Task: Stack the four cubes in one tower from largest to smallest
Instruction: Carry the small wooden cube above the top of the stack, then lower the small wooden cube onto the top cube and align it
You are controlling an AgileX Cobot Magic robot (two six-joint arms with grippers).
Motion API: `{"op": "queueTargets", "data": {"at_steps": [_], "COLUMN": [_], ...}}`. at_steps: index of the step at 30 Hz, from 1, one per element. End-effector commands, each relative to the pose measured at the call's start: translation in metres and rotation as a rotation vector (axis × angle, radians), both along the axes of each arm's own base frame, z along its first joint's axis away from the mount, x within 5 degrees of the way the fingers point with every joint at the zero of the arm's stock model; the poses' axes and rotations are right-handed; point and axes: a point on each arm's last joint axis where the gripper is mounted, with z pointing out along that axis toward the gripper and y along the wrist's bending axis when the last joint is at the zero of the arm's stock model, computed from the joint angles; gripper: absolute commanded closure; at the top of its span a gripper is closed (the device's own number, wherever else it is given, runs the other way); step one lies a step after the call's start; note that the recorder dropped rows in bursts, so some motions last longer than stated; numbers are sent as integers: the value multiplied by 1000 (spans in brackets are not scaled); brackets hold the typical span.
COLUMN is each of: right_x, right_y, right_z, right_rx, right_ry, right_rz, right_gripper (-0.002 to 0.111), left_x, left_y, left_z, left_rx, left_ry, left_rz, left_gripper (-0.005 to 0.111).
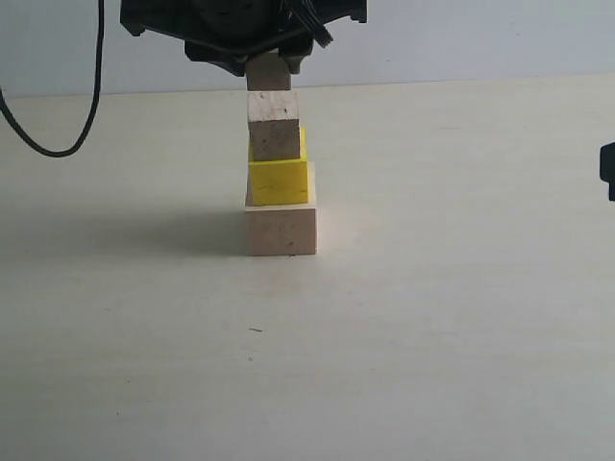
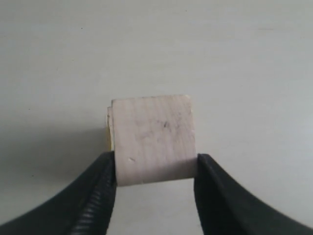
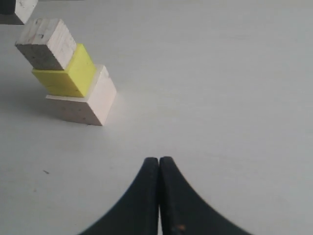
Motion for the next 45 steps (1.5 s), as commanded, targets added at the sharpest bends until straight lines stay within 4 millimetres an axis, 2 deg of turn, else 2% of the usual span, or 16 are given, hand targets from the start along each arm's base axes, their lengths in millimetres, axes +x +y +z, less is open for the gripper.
{"op": "queueTargets", "data": {"at_steps": [1,6,21,30,34,39,45], "right_x": [3,6,4,0,-1,-2,-2], "right_y": [-11,-19,-9,-2,0,1,2], "right_z": [0,3,2,0,-1,-1,-1], "right_rx": [-117,-231,-132,-53,-42,-39,-34], "right_ry": [-45,-112,-93,-34,-17,-14,-15], "right_rz": [-54,-80,-7,32,53,69,70], "right_gripper": [108,108,108,108,108,108,108], "left_x": [0,1,-1,3,5,8,8], "left_y": [-1,-2,-3,-11,-12,-11,-9], "left_z": [5,5,4,-22,-18,2,-4], "left_rx": [-35,-32,-65,-25,-45,-40,39], "left_ry": [-12,-18,7,104,74,28,54], "left_rz": [2,-14,4,38,34,32,-2], "left_gripper": [107,107,107,107,107,107,107]}}
